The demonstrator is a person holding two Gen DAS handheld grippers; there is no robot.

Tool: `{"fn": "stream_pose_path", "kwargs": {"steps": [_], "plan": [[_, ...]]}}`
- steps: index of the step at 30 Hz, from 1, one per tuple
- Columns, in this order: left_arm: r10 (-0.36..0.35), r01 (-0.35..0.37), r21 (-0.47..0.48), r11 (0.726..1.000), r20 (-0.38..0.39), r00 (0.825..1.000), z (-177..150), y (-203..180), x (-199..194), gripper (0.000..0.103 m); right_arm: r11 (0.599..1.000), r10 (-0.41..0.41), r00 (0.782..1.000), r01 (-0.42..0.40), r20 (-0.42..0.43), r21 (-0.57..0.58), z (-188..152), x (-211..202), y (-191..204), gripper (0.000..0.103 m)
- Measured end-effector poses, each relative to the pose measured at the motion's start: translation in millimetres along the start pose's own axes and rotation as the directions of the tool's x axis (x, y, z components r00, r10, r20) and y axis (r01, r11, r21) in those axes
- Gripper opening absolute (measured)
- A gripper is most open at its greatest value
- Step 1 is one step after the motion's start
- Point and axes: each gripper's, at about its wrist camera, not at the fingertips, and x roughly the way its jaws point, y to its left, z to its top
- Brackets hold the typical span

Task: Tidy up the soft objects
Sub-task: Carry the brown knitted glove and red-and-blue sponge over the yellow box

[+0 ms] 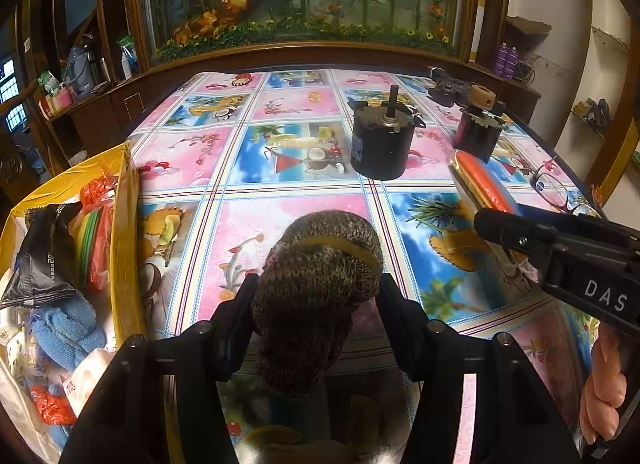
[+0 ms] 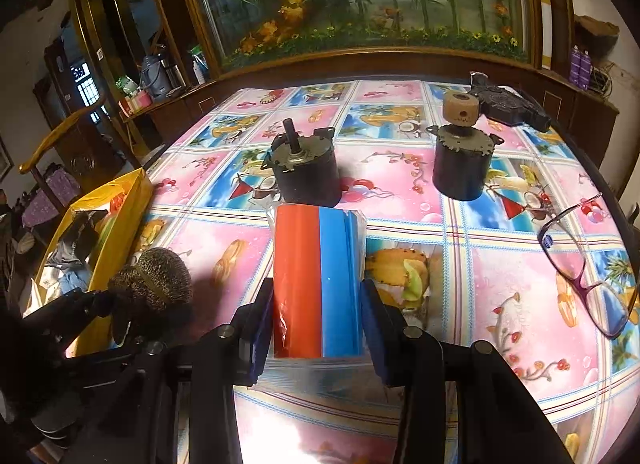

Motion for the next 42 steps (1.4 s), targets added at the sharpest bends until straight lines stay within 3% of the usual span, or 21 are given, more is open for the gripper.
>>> {"fn": "stream_pose_path", "kwargs": {"steps": [42], "plan": [[-0.008,0.007,0.006,1.0,0.014,1.0,0,-1,-6,0.058,1.0,0.021,1.0,-0.021,0.02,0.002,-2,-6,1,0.044]]}}
